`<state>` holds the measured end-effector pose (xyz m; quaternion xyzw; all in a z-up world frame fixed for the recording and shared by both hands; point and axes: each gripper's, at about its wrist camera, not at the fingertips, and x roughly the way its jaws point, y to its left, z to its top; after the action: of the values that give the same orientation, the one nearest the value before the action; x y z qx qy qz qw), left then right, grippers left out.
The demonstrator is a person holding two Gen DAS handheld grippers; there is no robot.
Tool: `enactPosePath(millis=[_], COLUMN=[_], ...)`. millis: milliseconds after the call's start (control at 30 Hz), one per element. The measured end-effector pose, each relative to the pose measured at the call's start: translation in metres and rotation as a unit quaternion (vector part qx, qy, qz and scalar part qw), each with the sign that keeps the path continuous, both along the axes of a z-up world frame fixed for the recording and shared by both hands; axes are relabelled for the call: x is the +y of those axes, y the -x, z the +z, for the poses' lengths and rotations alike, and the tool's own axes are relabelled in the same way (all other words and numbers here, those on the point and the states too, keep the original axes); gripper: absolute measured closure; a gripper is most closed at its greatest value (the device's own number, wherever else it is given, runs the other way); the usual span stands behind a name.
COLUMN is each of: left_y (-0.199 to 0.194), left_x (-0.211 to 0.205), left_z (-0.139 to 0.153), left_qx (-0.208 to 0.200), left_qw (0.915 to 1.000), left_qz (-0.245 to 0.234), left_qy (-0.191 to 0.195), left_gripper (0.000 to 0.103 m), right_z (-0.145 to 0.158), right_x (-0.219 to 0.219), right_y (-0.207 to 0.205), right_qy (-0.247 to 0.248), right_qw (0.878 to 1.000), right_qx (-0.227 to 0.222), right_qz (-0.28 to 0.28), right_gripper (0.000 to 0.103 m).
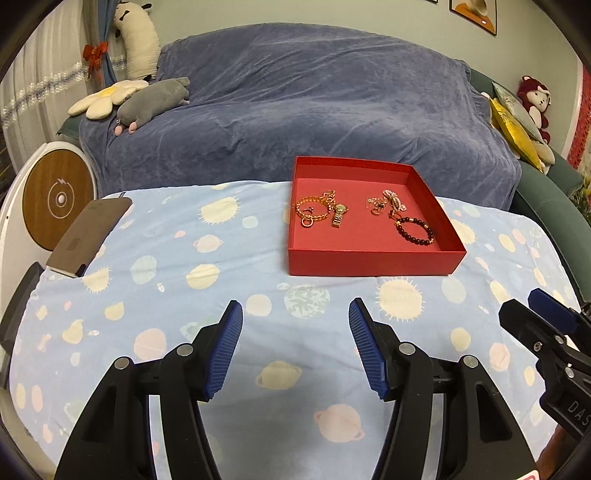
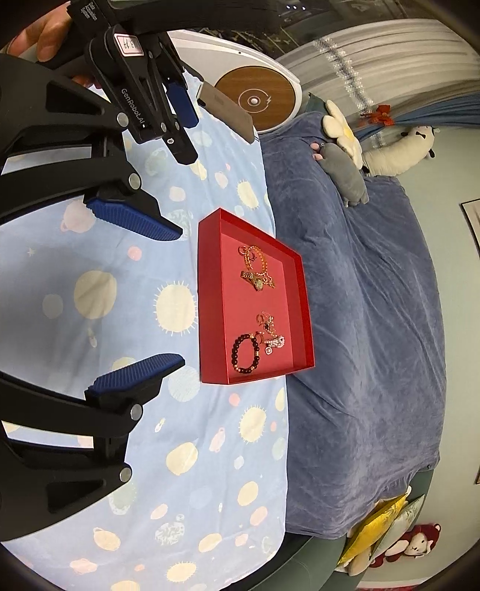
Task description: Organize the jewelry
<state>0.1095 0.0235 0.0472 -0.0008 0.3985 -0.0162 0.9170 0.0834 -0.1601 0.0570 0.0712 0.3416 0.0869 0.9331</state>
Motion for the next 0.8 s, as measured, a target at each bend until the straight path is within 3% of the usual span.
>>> enactPosePath(millis=[133, 500, 800], left_y=[0.006, 0.011, 0.013], left_x=[0.005, -0.006, -0.01], left_z=[-0.009, -0.014, -0.015], left_qx=[0.0, -0.01, -0.01], left_qw=[1.0, 0.9999, 0.9999], left_qz=[0.008, 0.0, -0.001], left_qy=[-0.001, -0.01, -0.01], left_gripper=[0.039, 0.021, 0.019], right_z=[-0.001, -0.014, -0.015], right_x=[0.003, 0.012, 0.011], right_y=[0.006, 0.007, 0.008], right_qy=[0.015, 0.054, 0.055], right_qw=[1.0, 0.998, 0.998], right_qx=[-0.011, -0.015, -0.021], right_qz=[-0.001, -0.003, -0.015], right_gripper=[0.032, 0.026, 0.018])
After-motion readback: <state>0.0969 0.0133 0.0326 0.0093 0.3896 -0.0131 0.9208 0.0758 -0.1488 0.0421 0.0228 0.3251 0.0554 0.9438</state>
